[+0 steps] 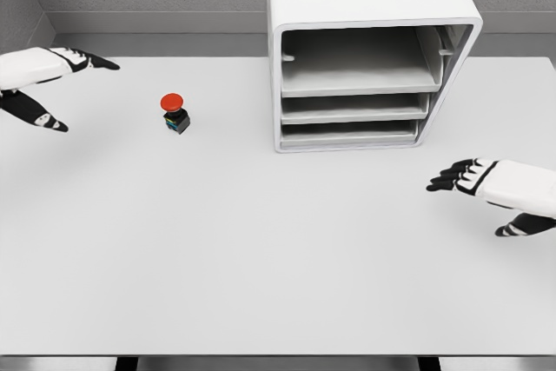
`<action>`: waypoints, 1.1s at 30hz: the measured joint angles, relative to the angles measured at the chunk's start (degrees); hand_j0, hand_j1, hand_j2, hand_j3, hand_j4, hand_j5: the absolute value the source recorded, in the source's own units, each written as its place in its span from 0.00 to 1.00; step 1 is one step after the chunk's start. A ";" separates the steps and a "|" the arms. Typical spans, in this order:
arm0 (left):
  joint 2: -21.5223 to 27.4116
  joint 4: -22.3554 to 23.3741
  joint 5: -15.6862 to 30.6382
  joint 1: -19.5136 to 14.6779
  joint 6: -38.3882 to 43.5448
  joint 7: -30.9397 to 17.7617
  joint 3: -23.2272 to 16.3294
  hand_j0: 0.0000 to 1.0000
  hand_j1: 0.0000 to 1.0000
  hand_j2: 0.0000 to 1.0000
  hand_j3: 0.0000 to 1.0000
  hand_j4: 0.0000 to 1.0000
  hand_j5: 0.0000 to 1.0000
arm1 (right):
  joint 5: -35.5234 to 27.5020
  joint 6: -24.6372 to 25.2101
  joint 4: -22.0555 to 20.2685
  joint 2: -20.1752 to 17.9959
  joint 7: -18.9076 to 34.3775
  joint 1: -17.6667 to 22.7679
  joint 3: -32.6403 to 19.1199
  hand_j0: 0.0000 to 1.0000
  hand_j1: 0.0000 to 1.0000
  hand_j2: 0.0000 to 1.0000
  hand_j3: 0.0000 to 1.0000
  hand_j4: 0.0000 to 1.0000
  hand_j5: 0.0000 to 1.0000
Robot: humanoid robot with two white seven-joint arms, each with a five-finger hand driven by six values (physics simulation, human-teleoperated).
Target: Slide open multi-storey tabletop storage cabinets and put open load switch and slide close multi-storey tabletop storage cabinets
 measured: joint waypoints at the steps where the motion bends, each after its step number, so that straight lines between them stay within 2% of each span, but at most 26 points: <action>1: -0.15 -0.02 -0.02 0.00 0.00 -0.03 -0.26 1.00 1.00 1.00 1.00 1.00 1.00 | 0.01 0.00 -0.20 0.05 0.00 0.00 0.07 1.00 1.00 1.00 1.00 1.00 1.00; 4: -0.49 0.02 -0.14 -0.26 0.00 -0.07 -0.75 1.00 1.00 1.00 1.00 1.00 1.00 | -0.11 0.01 -0.48 0.40 0.01 -1.14 0.19 1.00 1.00 1.00 1.00 1.00 1.00; 10: -7.00 0.54 -4.51 -2.46 0.02 -0.09 -1.05 1.00 1.00 1.00 1.00 1.00 1.00 | -0.41 0.07 -0.59 1.03 0.00 -12.21 1.06 1.00 1.00 1.00 1.00 1.00 1.00; 13: -10.82 2.74 -7.27 -4.13 0.03 -0.09 -1.08 1.00 1.00 1.00 1.00 1.00 1.00 | -0.53 0.10 -0.30 2.39 0.00 -20.74 6.49 1.00 1.00 1.00 1.00 1.00 1.00; 16: -13.62 4.26 -10.18 -4.92 0.01 -0.09 -1.10 1.00 1.00 1.00 1.00 1.00 1.00 | -0.47 0.02 -0.08 3.85 0.01 -22.41 11.25 1.00 1.00 1.00 1.00 1.00 1.00; 24: -19.47 6.81 -18.15 -7.82 0.04 -0.09 -1.81 1.00 1.00 1.00 1.00 1.00 1.00 | -0.60 0.04 0.66 6.73 0.01 -30.76 16.53 1.00 1.00 1.00 1.00 1.00 1.00; 29: -22.37 11.50 -19.84 -8.61 0.01 -0.10 -4.78 1.00 1.00 1.00 1.00 1.00 1.00 | -0.53 0.02 2.29 9.14 0.01 -35.94 21.73 1.00 1.00 1.00 1.00 1.00 1.00; 33: -22.88 14.91 -20.26 -8.70 0.00 -0.10 -5.33 1.00 1.00 1.00 1.00 1.00 1.00 | -0.49 0.02 5.88 11.48 0.01 -39.02 24.23 1.00 1.00 1.00 1.00 1.00 1.00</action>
